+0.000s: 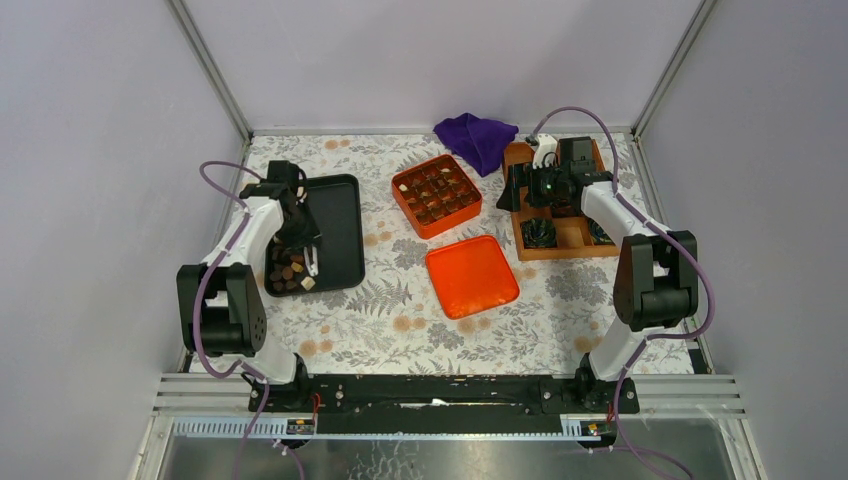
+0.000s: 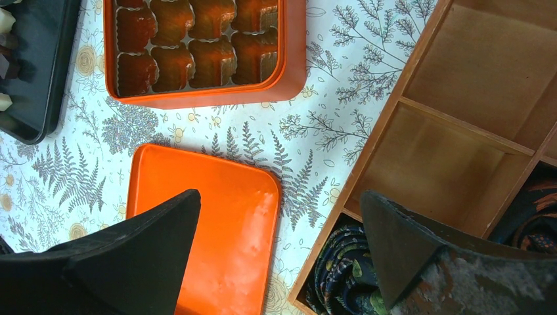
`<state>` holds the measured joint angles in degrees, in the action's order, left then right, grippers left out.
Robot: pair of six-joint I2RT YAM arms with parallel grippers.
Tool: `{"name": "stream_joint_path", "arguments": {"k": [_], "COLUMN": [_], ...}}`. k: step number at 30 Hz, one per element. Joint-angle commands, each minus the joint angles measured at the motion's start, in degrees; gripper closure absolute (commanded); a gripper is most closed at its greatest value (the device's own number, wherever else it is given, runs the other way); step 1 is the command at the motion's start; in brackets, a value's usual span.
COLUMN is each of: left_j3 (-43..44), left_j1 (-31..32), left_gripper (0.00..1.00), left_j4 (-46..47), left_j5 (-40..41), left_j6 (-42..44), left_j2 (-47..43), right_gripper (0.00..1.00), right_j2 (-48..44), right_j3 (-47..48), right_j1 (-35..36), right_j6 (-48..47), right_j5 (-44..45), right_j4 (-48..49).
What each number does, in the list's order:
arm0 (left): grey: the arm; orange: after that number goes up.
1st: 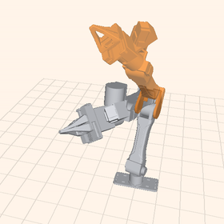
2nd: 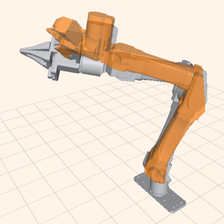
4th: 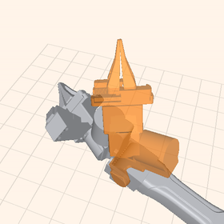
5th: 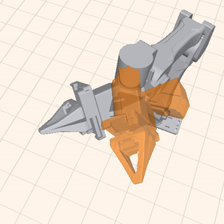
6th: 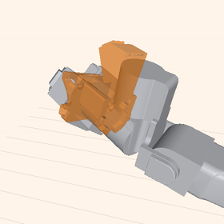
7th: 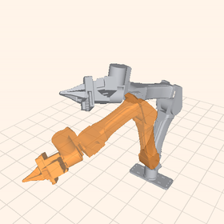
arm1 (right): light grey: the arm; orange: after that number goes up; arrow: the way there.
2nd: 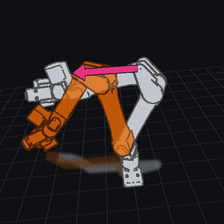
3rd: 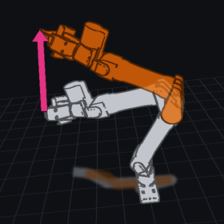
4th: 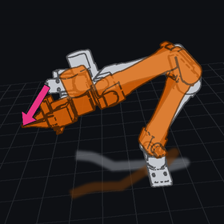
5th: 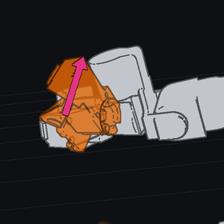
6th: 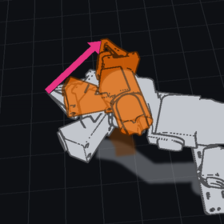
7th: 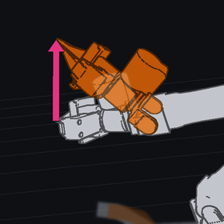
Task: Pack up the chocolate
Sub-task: Pick up the fake chocolate from the plate.
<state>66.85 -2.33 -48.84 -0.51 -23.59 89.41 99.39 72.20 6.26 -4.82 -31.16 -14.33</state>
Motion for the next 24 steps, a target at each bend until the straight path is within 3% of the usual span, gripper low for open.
{"name": "stream_joint_path", "arguments": {"k": [1,24], "left_j3": [2.8,4.8], "left_j1": [-0.4,0.2], "left_gripper": [0.75,0.86], "left_j4": [1.5,3.3], "left_j5": [-3.5,-19.8], "left_j6": [0.7,2.8], "left_j2": [-0.8,-6.4], "right_gripper": [0.00,0.00], "right_j2": [-0.4,-0.4], "right_j3": [2.0,1.7], "right_j1": [-0.3,-0.3], "right_j6": [-0.1,0.2], "right_j5": [-1.8,-2.7], "right_j4": [1.1,1.4]}}
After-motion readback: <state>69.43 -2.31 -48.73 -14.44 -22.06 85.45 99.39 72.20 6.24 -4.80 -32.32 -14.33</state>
